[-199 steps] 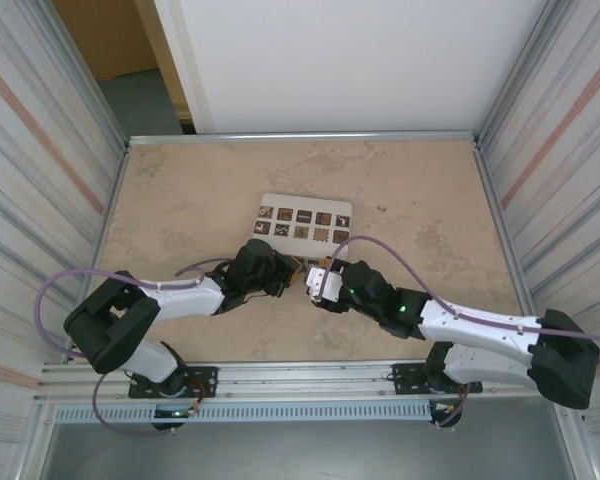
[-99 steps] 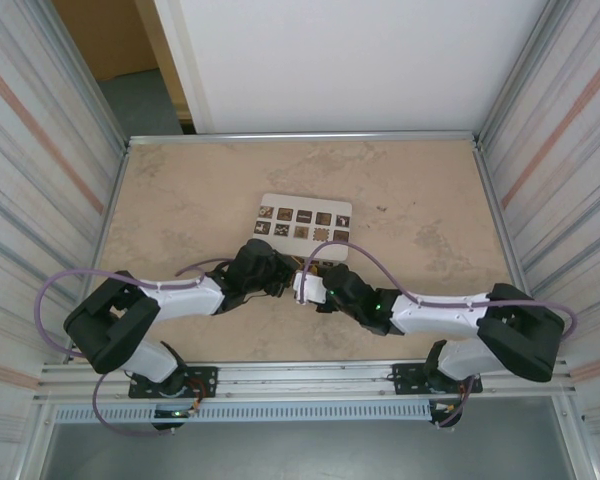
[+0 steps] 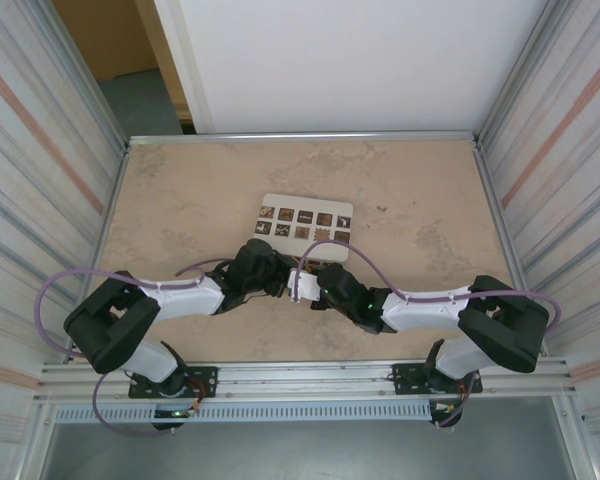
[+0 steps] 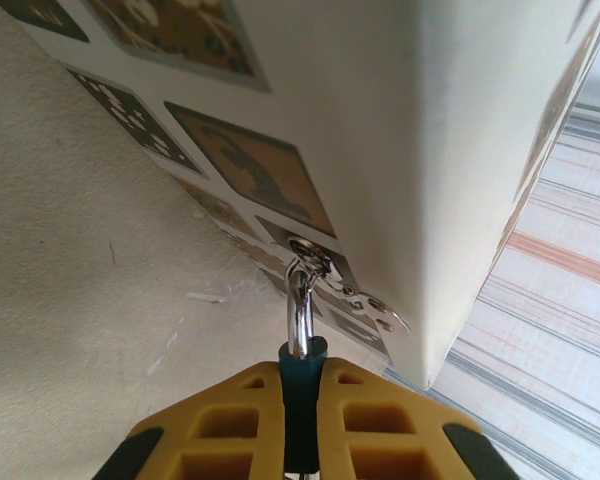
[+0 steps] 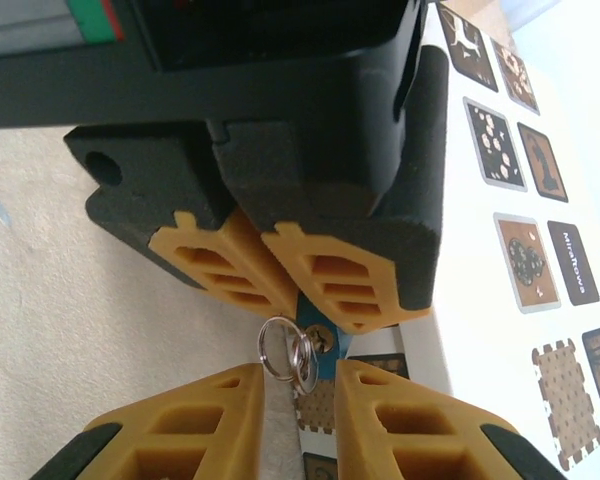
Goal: Unlock a padlock with a key
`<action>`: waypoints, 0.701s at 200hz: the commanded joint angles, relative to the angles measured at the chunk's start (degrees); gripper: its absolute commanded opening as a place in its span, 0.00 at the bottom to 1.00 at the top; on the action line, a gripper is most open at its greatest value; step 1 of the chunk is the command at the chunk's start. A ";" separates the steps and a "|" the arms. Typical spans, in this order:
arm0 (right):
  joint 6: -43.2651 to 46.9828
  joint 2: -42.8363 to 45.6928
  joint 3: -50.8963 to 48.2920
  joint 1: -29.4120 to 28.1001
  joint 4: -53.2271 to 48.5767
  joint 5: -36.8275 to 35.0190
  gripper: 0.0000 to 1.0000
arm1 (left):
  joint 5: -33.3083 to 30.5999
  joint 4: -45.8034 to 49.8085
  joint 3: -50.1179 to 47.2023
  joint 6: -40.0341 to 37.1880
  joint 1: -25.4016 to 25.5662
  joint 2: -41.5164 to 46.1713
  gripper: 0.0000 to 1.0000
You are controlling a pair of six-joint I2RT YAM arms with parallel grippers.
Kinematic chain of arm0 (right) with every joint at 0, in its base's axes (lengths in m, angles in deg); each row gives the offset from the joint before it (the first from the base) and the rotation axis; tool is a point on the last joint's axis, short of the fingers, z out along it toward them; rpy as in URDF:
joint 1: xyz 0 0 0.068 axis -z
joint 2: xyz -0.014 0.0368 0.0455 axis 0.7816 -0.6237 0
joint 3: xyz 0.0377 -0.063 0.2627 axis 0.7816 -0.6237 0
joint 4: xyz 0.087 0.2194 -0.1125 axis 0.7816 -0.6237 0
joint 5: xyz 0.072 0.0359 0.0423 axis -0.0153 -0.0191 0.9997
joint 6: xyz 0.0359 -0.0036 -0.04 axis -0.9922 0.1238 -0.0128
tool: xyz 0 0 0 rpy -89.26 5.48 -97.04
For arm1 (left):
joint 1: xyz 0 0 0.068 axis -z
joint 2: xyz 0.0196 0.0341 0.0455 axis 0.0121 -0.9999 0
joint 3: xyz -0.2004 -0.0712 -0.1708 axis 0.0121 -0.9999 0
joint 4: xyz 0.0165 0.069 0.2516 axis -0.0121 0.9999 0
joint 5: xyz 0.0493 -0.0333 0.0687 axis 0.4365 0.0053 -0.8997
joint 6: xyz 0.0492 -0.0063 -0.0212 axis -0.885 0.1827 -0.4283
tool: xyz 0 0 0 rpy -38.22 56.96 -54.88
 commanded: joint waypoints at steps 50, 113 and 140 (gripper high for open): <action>-0.19 -1.82 1.89 0.32 2.71 -1.39 0.17 | 2.24 -2.20 1.35 0.56 -0.06 0.31 0.00; -1.64 -3.82 1.72 0.57 4.00 -2.88 0.08 | 2.35 -2.79 0.99 0.99 -0.06 0.31 0.00; -2.72 -4.22 1.49 0.66 4.66 -3.68 0.03 | 2.39 -3.01 0.90 1.17 -0.06 0.22 0.00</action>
